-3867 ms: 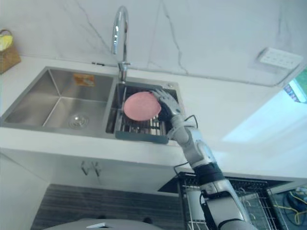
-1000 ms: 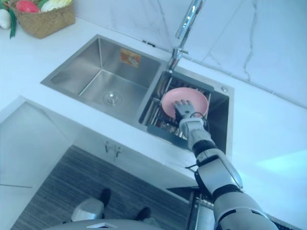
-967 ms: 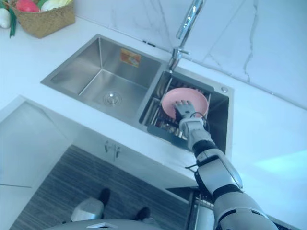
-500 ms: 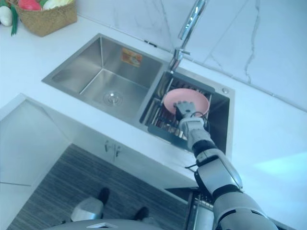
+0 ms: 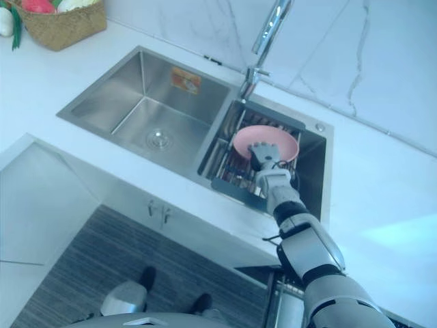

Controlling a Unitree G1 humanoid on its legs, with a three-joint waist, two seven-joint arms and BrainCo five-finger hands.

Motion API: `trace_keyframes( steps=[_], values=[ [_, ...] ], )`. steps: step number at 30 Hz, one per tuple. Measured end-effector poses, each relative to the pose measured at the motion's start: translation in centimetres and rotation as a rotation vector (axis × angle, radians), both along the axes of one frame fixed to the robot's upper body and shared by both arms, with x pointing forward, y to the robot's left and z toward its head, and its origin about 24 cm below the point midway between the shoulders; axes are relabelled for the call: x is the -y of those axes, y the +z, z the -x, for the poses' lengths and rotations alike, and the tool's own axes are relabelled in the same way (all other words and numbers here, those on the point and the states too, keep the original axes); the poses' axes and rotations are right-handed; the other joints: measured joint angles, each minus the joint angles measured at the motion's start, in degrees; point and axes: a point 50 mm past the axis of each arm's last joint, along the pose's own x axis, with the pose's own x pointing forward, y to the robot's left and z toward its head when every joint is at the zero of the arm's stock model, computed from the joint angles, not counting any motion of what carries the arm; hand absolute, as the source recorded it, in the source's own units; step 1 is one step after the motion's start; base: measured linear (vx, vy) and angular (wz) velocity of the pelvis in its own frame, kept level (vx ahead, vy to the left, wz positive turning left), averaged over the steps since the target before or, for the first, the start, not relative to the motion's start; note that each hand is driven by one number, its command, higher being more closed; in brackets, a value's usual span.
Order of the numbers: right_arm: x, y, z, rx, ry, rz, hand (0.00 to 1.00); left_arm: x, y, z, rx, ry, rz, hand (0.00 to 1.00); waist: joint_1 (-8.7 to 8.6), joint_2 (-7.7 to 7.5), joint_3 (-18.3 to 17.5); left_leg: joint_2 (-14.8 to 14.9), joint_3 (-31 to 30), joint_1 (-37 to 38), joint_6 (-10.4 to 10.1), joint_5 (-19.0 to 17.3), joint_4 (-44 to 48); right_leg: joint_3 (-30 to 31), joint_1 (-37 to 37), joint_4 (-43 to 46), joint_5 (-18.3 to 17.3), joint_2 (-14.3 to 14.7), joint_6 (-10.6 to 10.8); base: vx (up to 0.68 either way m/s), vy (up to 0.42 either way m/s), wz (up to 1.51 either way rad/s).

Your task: Walk over to the sink, pick up the cup, carry it to the dishwasher, place the cup inside the dishwasher, then close the dishwasher door

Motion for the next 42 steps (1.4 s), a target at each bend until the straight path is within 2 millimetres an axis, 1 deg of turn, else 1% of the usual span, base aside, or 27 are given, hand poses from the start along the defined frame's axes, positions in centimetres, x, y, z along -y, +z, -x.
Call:
trace_keyframes(
  steps=[3, 7, 9, 11, 14, 17, 21, 25, 27, 29, 33, 35, 36, 38, 39, 40, 42],
  values=[
    [0.2, 0.4, 0.0, 0.027, 0.006, 0.003, 1.0, 0.0, 0.0, 0.0, 0.001, 0.0, 0.0, 0.0, 0.01, 0.0, 0.0, 0.05, 0.73, 0.41, -0.06, -0.06, 0.01, 0.9, 0.0, 0.01, 0.08, 0.01, 0.02, 0.0, 0.002, -0.12],
    [0.9, 2.9, -0.2, 0.133, 0.062, 0.023, 1.0, 0.0, 0.0, 0.0, -0.002, -0.014, -0.006, 0.0, -1.01, 0.02, 0.0, 0.04, 1.44, 0.83, -0.05, -0.23, 0.01, 1.66, 0.01, 0.01, 0.16, 0.0, 0.08, 0.0, 0.009, -0.09],
    [1.1, 3.8, -0.1, 0.169, 0.085, 0.029, 1.0, 0.0, 0.1, 0.0, 0.001, -0.017, -0.007, 0.0, -1.39, 0.03, -0.01, 0.09, 2.33, 1.09, -0.09, -0.26, 0.02, 2.18, 0.01, -0.01, 0.36, 0.02, 0.3, 0.01, 0.009, -0.12],
    [1.1, 4.0, -0.1, 0.183, 0.104, 0.028, 1.0, 0.0, 0.1, 0.2, 0.001, -0.017, -0.008, 0.0, -1.71, 0.03, -0.02, 0.1, 2.75, 1.51, -0.05, -0.23, 0.02, 2.81, 0.09, -0.01, 0.55, 0.04, 0.52, 0.01, 0.007, -0.16],
    [0.5, 4.8, -0.1, 0.218, 0.148, 0.03, 1.0, 0.0, 0.0, 0.6, -0.009, -0.016, -0.007, 0.0, -3.1, 0.07, -0.04, 0.12, 3.17, 1.72, -0.02, -0.22, 0.03, 3.2, 0.12, -0.04, 0.63, 0.05, 0.53, 0.0, 0.0, -0.08],
    [0.7, 5.0, 0.3, 0.246, 0.172, 0.055, 1.0, 0.0, 0.0, 0.6, -0.012, -0.017, -0.007, 0.0, -3.17, 0.14, -0.09, 0.22, 3.9, 1.82, -0.05, -0.27, 0.03, 3.63, 0.1, -0.14, 0.69, 0.13, 0.53, -0.01, 0.001, -0.07],
    [0.4, 6.3, 0.4, 0.31, 0.205, 0.064, 1.0, 0.1, 0.0, 0.7, -0.026, -0.034, -0.007, 0.0, -3.81, 0.2, -0.15, 0.4, 4.37, 1.81, -0.04, -0.34, 0.03, 4.1, 0.01, -0.53, 0.96, 0.35, 0.43, 0.0, -0.006, -0.06],
    [-0.1, 6.7, 0.6, 0.332, 0.237, 0.069, 1.0, 0.3, 0.0, 0.7, -0.033, -0.056, -0.007, 0.0, -4.13, 0.31, -0.68, 0.7, 5.37, 1.81, -0.13, -0.45, 0.04, 4.73, -0.09, -1.13, 1.26, 0.73, 0.2, 0.0, -0.012, -0.09],
    [0.0, 6.8, 0.6, 0.333, 0.238, 0.075, 1.0, 0.3, 0.0, 0.7, -0.034, -0.058, -0.008, 0.0, -4.3, 0.36, -0.78, 0.81, 5.44, 1.79, -0.13, -0.45, 0.04, 4.83, -0.16, -1.17, 1.33, 0.86, 0.24, 0.0, -0.006, -0.03],
    [0.5, 7.1, 1.1, 0.347, 0.247, 0.097, 1.0, 0.3, -0.1, 0.7, -0.036, -0.056, -0.011, 0.0, -4.29, 0.35, -1.0, 0.97, 5.48, 1.77, -0.13, -0.45, 0.04, 4.93, -0.2, -1.3, 1.37, 1.08, 0.2, 0.0, 0.0, 0.0],
    [0.3, 7.8, 1.4, 0.379, 0.26, 0.094, 1.0, 0.3, -0.1, 1.2, -0.052, -0.05, -0.02, 0.0, -4.88, 0.32, -2.46, 1.26, 6.1, 1.92, -0.14, -0.45, 0.05, 5.76, -0.71, -1.38, 1.57, 1.38, 0.0, 0.02, -0.006, -0.08],
    [0.4, 8.4, 1.7, 0.416, 0.251, 0.068, 1.0, 0.2, -0.1, 1.3, -0.055, -0.047, -0.023, 0.0, -4.86, 0.36, -2.69, 1.39, 7.1, 2.03, -0.14, -0.44, 0.08, 6.39, -1.01, -1.38, 1.81, 1.48, -0.13, 0.01, 0.001, -0.22],
    [0.7, 9.1, 2.1, 0.46, 0.238, 0.036, 1.0, 0.2, -0.1, 1.6, -0.059, -0.043, -0.022, 0.0, -5.1, 0.35, -2.7, 1.47, 8.16, 2.55, -0.14, -0.45, 0.1, 7.5, -1.05, -1.38, 2.03, 1.54, -0.12, -0.01, 0.007, -0.3],
    [1.0, 9.6, 2.4, 0.49, 0.221, 0.006, 1.0, 0.3, -0.1, 1.7, -0.063, -0.04, -0.021, 0.0, -5.35, 0.33, -2.78, 1.49, 9.01, 2.9, -0.18, -0.47, 0.09, 8.34, -1.15, -1.38, 2.23, 1.55, -0.13, -0.02, 0.013, -0.33],
    [1.4, 10.1, 3.0, 0.525, 0.199, -0.023, 1.0, 0.4, -0.2, 2.0, -0.071, -0.036, -0.017, 0.0, -6.14, 0.18, -3.36, 1.55, 10.53, 2.74, -0.45, -0.78, 0.22, 9.53, -1.9, -1.37, 2.65, 1.57, -0.15, -0.03, 0.024, -0.34],
    [1.7, 10.3, 3.3, 0.543, 0.184, -0.039, 1.0, 0.4, -0.2, 2.1, -0.075, -0.035, -0.017, 0.0, -6.49, 0.16, -3.41, 1.55, 11.07, 2.82, -0.38, -0.84, 0.37, 10.03, -2.07, -1.38, 2.84, 1.58, -0.15, -0.03, 0.039, -0.42],
    [2.9, 10.5, 4.5, 0.582, 0.126, -0.092, 1.0, 0.5, -0.2, 2.7, -0.087, -0.033, -0.015, 0.0, -7.27, 0.15, -3.91, 1.55, 13.23, 3.23, 0.01, -1.26, 0.39, 12.09, -2.75, -1.36, 3.39, 1.62, -0.15, -0.03, 0.048, -0.5]
  ],
)
